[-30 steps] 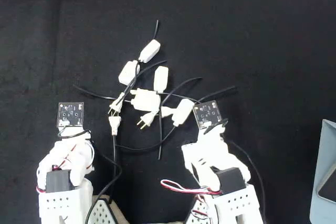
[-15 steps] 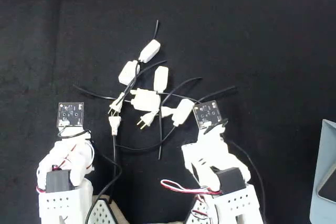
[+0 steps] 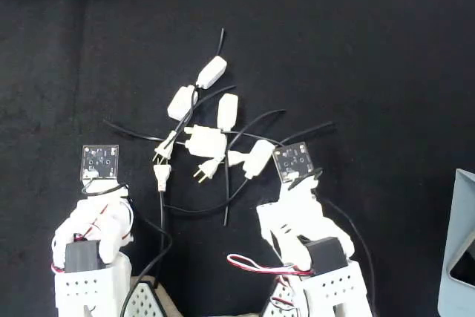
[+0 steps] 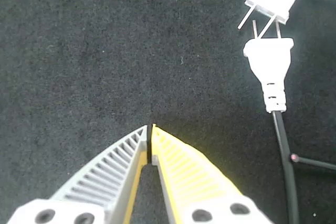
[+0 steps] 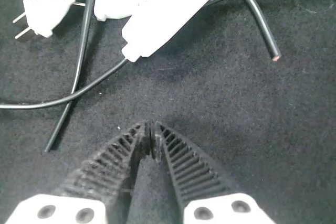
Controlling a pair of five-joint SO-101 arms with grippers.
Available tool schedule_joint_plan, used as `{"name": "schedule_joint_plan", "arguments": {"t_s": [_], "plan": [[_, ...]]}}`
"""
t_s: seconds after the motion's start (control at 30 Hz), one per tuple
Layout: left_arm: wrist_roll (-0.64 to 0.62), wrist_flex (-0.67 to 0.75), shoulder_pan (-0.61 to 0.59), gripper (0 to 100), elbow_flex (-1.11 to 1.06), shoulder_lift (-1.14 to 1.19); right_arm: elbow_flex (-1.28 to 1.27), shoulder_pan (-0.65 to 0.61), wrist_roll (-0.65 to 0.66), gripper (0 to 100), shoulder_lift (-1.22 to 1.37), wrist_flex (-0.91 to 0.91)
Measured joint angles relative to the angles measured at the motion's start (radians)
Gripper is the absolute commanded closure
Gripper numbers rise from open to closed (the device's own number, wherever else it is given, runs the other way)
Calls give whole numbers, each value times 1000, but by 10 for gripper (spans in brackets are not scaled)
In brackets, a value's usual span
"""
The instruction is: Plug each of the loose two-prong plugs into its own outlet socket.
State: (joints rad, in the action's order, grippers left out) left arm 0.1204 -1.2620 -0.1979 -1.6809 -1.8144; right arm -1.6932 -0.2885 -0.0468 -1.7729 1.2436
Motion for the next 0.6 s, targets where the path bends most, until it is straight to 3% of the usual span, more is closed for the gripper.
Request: {"name": "schedule_joint_plan", "arguments": {"t_s": [0.27,0.53,0.6], "plan": [[0,0,-11,967,0,0,0,0,0,984,0,0],[-2,26,-273,967,66,-5,0,0,0,984,0,0],[-2,58,-284,967,63,-2,2,9,0,984,0,-2]]}}
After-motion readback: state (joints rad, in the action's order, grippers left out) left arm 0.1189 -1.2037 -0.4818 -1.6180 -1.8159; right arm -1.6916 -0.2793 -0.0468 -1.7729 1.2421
